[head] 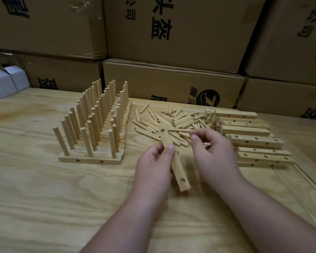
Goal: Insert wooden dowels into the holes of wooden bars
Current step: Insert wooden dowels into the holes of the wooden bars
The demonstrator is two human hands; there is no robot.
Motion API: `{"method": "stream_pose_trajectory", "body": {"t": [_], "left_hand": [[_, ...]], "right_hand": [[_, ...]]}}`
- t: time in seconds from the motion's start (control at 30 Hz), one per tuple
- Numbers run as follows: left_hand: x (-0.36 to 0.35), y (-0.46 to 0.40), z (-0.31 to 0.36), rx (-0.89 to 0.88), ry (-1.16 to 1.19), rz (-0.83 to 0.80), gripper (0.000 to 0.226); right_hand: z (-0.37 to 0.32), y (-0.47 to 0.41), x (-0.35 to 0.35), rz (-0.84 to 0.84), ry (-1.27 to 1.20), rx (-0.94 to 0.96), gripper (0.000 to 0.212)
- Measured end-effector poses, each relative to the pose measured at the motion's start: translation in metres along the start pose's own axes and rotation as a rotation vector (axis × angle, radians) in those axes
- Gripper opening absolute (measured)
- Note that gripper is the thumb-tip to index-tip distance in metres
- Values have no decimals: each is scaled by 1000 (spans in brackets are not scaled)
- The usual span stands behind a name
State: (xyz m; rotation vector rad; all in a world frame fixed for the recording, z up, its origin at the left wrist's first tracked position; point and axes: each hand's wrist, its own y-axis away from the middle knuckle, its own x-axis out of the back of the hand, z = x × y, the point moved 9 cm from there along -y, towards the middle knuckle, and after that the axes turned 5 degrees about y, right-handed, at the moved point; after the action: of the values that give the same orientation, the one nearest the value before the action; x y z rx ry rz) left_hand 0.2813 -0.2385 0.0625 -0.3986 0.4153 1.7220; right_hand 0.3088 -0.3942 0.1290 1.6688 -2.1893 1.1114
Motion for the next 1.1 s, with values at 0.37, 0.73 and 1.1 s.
{"method": "stream_pose_trajectory", "body": {"t": [0.37, 0.73, 1.1], "left_hand": [[3, -6, -7, 23, 49, 30, 15], [1, -3, -3, 1, 42, 37, 14], [18, 3, 12, -76, 82, 190, 22]], "right_hand": [[40, -86, -115, -601, 759, -57, 92], [36, -79, -89, -418, 829, 57, 75], [-34, -63, -162, -716, 738, 345, 66]]}}
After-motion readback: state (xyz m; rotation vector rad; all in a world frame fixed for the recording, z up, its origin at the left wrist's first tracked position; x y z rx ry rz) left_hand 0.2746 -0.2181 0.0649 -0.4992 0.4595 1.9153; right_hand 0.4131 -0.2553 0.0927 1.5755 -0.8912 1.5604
